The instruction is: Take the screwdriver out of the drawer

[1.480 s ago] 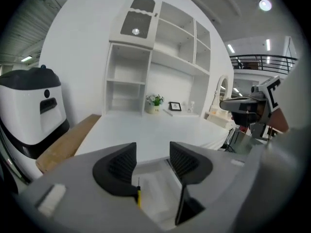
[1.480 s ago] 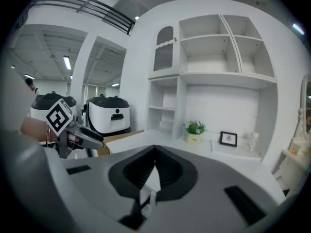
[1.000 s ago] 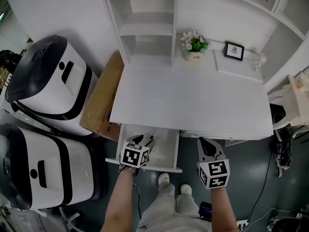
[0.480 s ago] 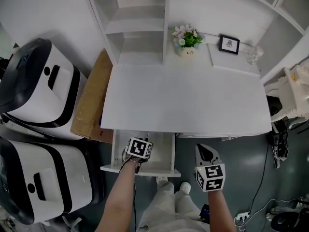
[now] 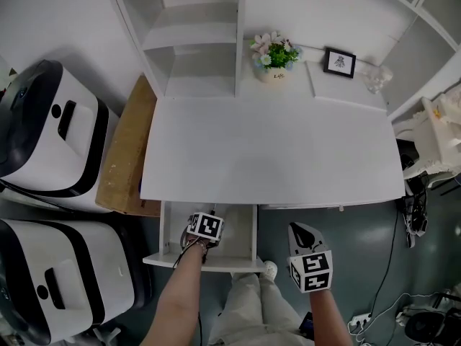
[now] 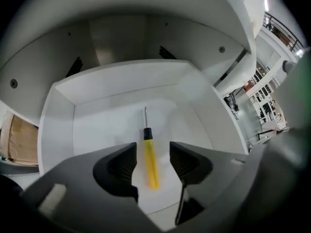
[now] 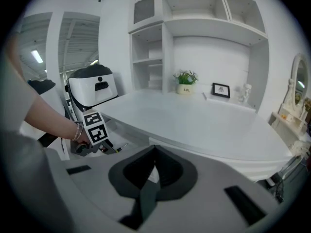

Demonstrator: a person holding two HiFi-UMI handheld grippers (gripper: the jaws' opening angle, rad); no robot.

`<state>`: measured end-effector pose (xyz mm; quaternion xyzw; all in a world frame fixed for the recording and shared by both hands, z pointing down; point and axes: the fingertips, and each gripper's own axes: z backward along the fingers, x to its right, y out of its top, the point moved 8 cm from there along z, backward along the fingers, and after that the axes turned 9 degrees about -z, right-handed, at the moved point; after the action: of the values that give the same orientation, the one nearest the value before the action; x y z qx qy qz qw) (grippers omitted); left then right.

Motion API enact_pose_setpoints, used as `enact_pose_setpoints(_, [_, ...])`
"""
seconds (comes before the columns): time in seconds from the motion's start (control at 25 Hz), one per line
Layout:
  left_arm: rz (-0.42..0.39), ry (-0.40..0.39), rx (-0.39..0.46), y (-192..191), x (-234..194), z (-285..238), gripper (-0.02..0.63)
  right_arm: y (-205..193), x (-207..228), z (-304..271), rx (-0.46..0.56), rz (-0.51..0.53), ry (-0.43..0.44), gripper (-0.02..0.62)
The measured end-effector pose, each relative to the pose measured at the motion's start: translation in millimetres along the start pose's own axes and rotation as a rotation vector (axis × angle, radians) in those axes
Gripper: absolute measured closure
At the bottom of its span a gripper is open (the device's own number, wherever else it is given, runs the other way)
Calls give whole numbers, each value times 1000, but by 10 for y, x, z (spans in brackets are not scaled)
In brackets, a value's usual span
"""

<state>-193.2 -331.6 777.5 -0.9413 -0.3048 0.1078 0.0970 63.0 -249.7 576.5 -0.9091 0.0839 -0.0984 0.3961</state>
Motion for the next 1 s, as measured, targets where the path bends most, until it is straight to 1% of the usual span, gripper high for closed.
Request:
enact_pose_setpoints(0.28, [27, 15, -65, -107, -1, -248, 388, -78, 65, -34, -36, 26, 6, 589])
enact_pose_setpoints(0.6, [27, 45, -84, -128, -2, -317, 404, -109, 106, -63, -47, 44, 26, 589])
enact_pose_setpoints(0.72, [36, 47, -81, -124, -23, -312, 437, -127, 94, -55, -46, 52, 38, 589])
enact_pose_setpoints(0.8, [53, 47, -86, -145, -35, -308, 524, -152, 84, -38, -50, 62, 46, 589])
enact_pose_setpoints(1.0, [67, 25, -110, -166, -38, -269, 526, -145, 99, 11, -48, 76, 53, 589])
